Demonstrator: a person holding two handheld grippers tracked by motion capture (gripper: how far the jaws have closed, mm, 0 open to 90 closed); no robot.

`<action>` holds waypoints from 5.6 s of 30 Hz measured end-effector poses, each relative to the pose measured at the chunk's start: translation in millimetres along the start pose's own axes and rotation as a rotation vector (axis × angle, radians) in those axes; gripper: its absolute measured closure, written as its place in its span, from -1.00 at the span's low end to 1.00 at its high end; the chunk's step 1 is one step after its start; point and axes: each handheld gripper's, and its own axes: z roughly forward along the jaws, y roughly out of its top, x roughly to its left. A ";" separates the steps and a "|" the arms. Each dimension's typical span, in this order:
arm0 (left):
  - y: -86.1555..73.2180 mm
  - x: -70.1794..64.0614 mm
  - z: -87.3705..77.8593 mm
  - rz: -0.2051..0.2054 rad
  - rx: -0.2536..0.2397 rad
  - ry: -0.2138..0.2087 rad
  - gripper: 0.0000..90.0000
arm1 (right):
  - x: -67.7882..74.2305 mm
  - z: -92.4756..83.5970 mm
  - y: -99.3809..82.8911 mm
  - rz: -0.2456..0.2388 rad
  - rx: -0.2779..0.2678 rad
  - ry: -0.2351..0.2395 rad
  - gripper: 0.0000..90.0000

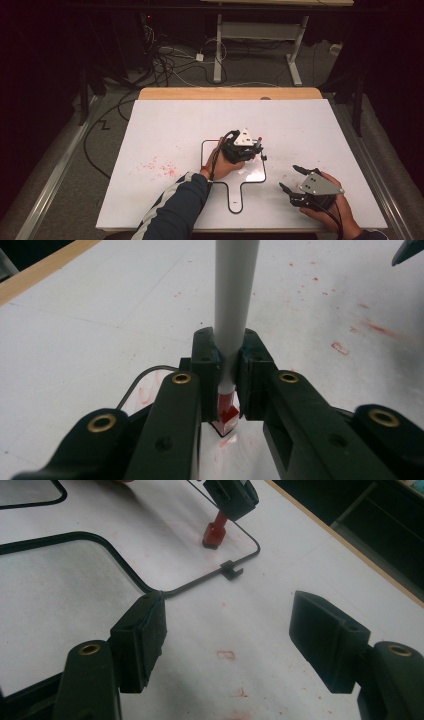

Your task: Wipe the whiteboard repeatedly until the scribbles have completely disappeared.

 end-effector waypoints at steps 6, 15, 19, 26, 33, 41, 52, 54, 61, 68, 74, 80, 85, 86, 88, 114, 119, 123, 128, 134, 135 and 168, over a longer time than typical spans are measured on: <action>3.4 -20.0 4.3 0.037 -0.010 -0.099 0.74 | -0.6 -0.7 0.2 0.000 -0.005 -0.001 -0.29; -0.1 3.4 3.1 -0.011 -0.020 -0.028 0.74 | 0.6 0.8 0.6 -0.010 -0.003 0.005 -0.29; -2.9 15.1 -0.6 -0.040 -0.014 -0.004 0.74 | 1.7 1.7 0.4 -0.018 0.000 0.008 -0.29; -0.3 5.0 0.0 -0.049 -0.002 -0.063 0.74 | 1.0 0.7 0.6 -0.017 -0.001 0.006 -0.29; 8.6 -17.4 6.8 0.043 0.018 -0.115 0.74 | 1.9 1.1 1.4 -0.021 -0.001 0.012 -0.29; -9.2 15.5 -13.2 -0.077 0.000 -0.030 0.74 | 1.5 0.1 0.9 -0.023 -0.003 0.008 -0.29; -0.6 -17.6 -6.4 0.058 0.017 -0.099 0.74 | 4.4 2.8 3.0 -0.032 -0.002 0.017 -0.29; -3.7 -7.9 -10.0 0.035 0.016 -0.068 0.74 | 4.2 3.1 2.6 -0.038 -0.002 0.018 -0.29; -18.2 26.3 -27.4 -0.057 0.015 0.024 0.74 | 3.2 1.5 1.7 -0.033 -0.002 0.015 -0.29; -18.3 -5.9 -30.3 0.013 0.013 -0.065 0.74 | 3.6 2.5 1.7 -0.034 0.004 0.015 -0.29; -22.4 0.1 -36.9 0.017 0.020 -0.033 0.74 | 6.0 3.6 3.5 -0.043 0.002 0.017 -0.29; -28.8 10.5 -42.4 -0.039 0.005 -0.008 0.74 | 5.7 3.9 2.7 -0.041 0.006 0.017 -0.29; -25.0 -15.9 -39.4 0.026 0.003 -0.090 0.74 | 5.2 3.1 2.4 -0.043 0.005 0.015 -0.29; -25.8 -20.6 -39.5 0.033 -0.003 -0.105 0.74 | 4.9 3.0 2.4 -0.046 0.004 0.014 -0.29; -26.0 -25.1 -41.2 0.064 0.002 -0.103 0.74 | 4.7 2.4 2.4 -0.045 0.003 0.012 -0.29; -2.4 -27.9 -7.3 0.107 0.011 -0.154 0.74 | 4.4 1.1 2.5 -0.054 0.001 0.004 -0.29; -5.7 -3.1 -10.1 0.073 0.014 -0.089 0.74 | 4.3 2.3 1.8 -0.054 0.005 0.006 -0.29; -6.7 24.5 -10.9 0.025 0.027 -0.025 0.74 | 3.9 2.1 1.0 -0.060 0.005 0.006 -0.29; -2.3 45.1 -2.9 -0.004 0.036 0.032 0.75 | 3.7 3.1 1.2 -0.061 0.006 0.006 -0.29; 0.1 44.2 4.0 -0.028 0.019 0.008 0.74 | 3.0 4.7 0.3 -0.062 0.007 0.012 -0.29; 1.1 41.6 5.5 -0.028 0.017 -0.004 0.75 | 2.9 4.7 -0.1 -0.060 0.008 0.013 -0.29; -10.3 45.2 -7.0 -0.033 0.004 0.020 0.75 | 3.1 4.2 0.0 -0.069 0.017 0.004 -0.29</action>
